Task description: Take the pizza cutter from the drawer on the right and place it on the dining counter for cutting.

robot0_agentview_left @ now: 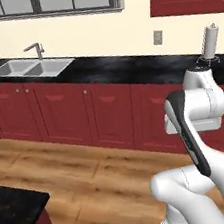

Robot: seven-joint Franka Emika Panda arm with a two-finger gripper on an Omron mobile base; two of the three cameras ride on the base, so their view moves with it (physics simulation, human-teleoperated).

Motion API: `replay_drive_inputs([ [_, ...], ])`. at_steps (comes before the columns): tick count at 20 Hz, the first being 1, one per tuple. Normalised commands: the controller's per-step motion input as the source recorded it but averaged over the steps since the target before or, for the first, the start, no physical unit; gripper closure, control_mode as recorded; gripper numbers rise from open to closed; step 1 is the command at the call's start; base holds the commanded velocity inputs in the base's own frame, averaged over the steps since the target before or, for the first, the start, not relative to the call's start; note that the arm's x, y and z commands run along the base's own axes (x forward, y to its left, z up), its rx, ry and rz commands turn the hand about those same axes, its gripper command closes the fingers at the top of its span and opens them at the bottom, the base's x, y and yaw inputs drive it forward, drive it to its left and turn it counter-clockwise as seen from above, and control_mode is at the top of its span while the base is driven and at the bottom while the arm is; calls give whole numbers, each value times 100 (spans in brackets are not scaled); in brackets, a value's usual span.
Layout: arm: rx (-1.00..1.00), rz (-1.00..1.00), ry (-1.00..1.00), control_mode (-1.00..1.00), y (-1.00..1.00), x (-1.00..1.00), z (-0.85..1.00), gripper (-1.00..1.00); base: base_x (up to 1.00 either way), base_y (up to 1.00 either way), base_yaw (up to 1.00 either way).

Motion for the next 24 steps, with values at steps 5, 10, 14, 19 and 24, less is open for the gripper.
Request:
replay_drive_inputs([
  [5, 0, 0, 0, 100, 0, 0, 0, 100, 41, 15, 84],
  [10, 0, 0, 0, 100, 0, 0, 0, 100, 60, 0, 84],
  [14, 0, 0, 0, 100, 0, 0, 0, 100, 90, -16, 81],
  [19, 0, 0, 0, 100, 0, 0, 0, 100, 74, -57, 71],
  [24, 0, 0, 0, 100, 0, 0, 0, 100, 24, -80, 68],
])
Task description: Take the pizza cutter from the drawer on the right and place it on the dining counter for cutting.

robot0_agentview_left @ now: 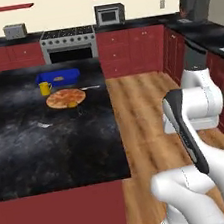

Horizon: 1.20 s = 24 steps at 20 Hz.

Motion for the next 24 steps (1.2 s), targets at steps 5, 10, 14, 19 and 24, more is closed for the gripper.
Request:
replay_drive_inputs([
  [5, 0, 0, 0, 100, 0, 0, 0, 100, 15, -83, 69],
  [10, 0, 0, 0, 100, 0, 0, 0, 100, 36, -67, 73],
  [14, 0, 0, 0, 100, 0, 0, 0, 100, 46, -58, 75],
  [19, 0, 0, 0, 100, 0, 0, 0, 100, 43, -75, 66],
  [24, 0, 0, 0, 100, 0, 0, 0, 100, 28, -90, 59],
])
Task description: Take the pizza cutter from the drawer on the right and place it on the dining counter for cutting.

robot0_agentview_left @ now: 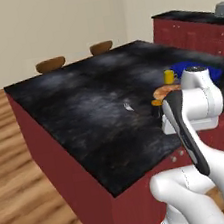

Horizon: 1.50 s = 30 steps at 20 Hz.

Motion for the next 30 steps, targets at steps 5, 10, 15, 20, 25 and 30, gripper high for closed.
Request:
replay_drive_inputs([
  [5, 0, 0, 0, 100, 0, 0, 0, 100, -7, -93, 58],
  [10, 0, 0, 0, 100, 0, 0, 0, 100, 14, -74, 45],
  [15, 0, 0, 0, 100, 0, 0, 0, 100, 21, -44, 17],
  [20, 0, 0, 0, 100, 0, 0, 0, 100, 44, -63, 16],
  [25, 0, 0, 0, 100, 0, 0, 0, 100, 39, -55, 17],
  [30, 0, 0, 0, 100, 0, 0, 0, 100, 29, -34, 9],
])
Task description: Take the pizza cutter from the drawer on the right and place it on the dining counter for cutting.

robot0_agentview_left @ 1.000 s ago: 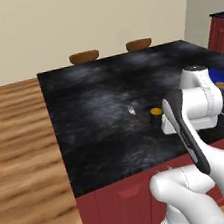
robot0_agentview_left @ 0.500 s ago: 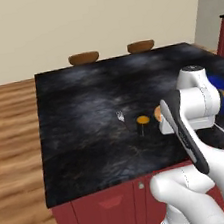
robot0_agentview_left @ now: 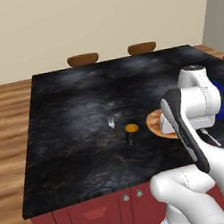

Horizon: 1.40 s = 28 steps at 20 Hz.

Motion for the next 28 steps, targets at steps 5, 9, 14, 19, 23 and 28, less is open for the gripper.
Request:
replay_drive_inputs([
  [5, 0, 0, 0, 100, 0, 0, 0, 100, 38, -20, 1],
  [9, 0, 0, 0, 100, 0, 0, 0, 100, 47, -12, 0],
  [14, 0, 0, 0, 100, 0, 0, 0, 100, 64, 2, 0],
  [19, 0, 10, 0, -100, 26, 90, -45, 100, 0, 0, 0],
  [23, 0, 11, 1, -100, 28, 96, -53, 100, 0, 0, 0],
  [28, 1, 11, 4, -100, 15, 86, -56, 100, 0, 0, 0],
])
